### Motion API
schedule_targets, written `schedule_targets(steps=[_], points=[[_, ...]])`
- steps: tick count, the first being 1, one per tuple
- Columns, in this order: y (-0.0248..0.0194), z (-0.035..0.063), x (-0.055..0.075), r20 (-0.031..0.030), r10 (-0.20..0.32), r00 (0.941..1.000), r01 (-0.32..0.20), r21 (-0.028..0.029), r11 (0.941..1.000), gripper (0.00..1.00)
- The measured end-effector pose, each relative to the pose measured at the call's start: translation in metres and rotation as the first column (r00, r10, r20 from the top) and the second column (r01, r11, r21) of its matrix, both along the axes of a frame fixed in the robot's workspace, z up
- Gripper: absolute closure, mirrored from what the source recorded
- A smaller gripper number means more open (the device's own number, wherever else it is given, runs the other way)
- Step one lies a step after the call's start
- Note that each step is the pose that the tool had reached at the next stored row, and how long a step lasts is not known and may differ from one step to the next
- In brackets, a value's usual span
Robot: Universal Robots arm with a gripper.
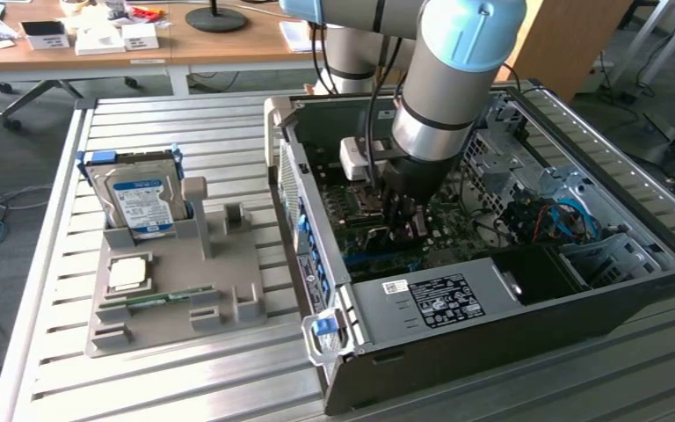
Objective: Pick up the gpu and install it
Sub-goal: 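Insert the gpu into the slot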
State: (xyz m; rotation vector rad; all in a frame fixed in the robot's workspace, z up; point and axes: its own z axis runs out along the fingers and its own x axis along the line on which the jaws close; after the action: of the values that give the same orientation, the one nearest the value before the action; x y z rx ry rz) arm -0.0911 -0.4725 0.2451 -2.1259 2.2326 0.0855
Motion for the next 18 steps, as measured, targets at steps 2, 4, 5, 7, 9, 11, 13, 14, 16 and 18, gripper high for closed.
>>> schedule_targets(steps=[2,4,5,7,9,11,13,14,16,18], points=[[0.0,0.0,0.0,0.0,0.0,1.0,0.0,0.0001,1.0,0.73],[0.0,0.0,0.0,0.0,-0.001,1.0,0.001,0.0,1.0,0.73],[0.0,0.0,0.0,0.0,-0.004,1.0,0.004,0.0,1.0,0.73],[0.0,0.0,0.0,-0.0001,-0.011,0.9999,0.011,0.0,0.9999,0.73],[0.0,0.0,0.0,0.0,-0.015,0.9999,0.015,0.0001,0.9999,0.73],[0.0,0.0,0.0,0.0001,-0.015,0.9999,0.015,0.0001,0.9999,0.73],[0.0,0.0,0.0,0.0,-0.015,0.9999,0.015,0.0001,0.9999,0.73],[0.0,0.0,0.0,0.0,-0.017,0.9999,0.017,0.0,0.9999,0.73],[0.0,0.0,0.0,0.0,-0.019,0.9998,0.019,0.0,0.9998,0.73],[0.0,0.0,0.0,0.0,-0.019,0.9998,0.019,0.0001,0.9998,0.73]])
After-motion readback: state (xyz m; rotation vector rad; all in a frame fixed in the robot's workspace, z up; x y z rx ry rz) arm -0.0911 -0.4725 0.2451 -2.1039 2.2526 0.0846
